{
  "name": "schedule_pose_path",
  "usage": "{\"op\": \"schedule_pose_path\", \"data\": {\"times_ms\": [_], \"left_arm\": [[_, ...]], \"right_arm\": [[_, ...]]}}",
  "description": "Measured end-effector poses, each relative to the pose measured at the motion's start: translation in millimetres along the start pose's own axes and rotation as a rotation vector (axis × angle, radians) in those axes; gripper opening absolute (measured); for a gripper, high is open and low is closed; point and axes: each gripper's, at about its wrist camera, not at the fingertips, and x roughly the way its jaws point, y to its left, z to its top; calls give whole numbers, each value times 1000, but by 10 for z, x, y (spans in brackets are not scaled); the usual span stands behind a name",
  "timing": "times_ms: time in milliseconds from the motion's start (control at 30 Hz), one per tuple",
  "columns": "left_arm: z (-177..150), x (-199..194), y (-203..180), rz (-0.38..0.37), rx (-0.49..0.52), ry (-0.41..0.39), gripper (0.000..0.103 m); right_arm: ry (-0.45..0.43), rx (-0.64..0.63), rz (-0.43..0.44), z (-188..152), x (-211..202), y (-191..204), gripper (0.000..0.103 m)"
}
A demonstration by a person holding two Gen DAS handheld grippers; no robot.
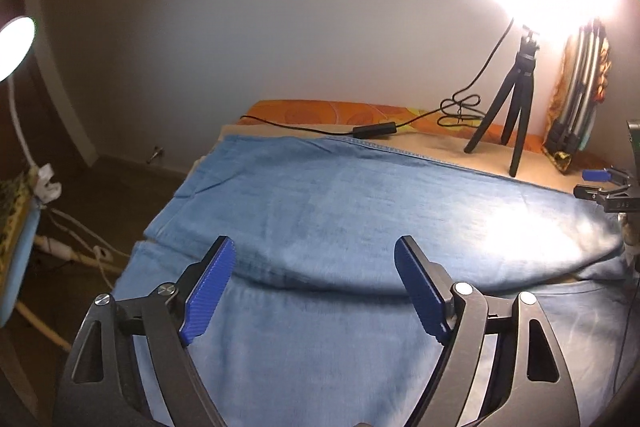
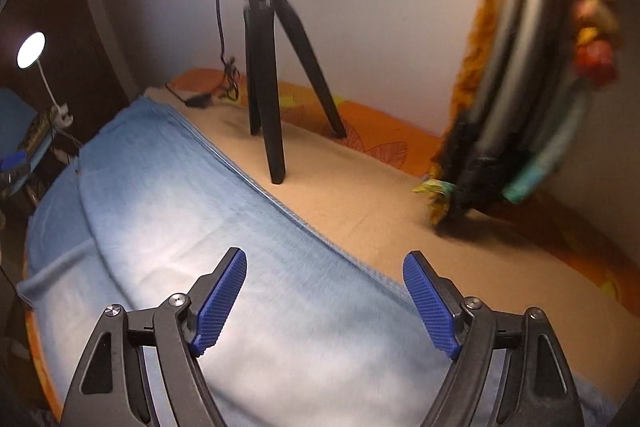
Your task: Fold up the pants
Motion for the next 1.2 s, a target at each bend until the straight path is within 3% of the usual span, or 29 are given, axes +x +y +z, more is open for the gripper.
{"op": "schedule_pose_path", "data": {"times_ms": [167,500,600,733,767,1033,1133,1200], "left_arm": [[46,312,-16,1,3,49,74],[117,740,162,28,-39,97,73],[158,791,196,36,-45,94,73],[211,810,246,42,-61,84,73],[219,808,269,41,-68,82,73],[318,680,532,34,-123,55,73],[361,628,661,22,-175,48,74],[392,613,717,10,-203,47,74]], "right_arm": [[35,-52,-6,44,349,-28,82],[113,-133,38,35,650,-18,84],[101,-143,57,18,626,5,70],[102,-144,78,12,572,72,13],[112,-132,76,29,569,61,8],[-14,-143,103,-45,-140,334,3],[-56,-168,145,-233,-571,449,2],[-67,-196,172,-381,-692,738,2]]}}
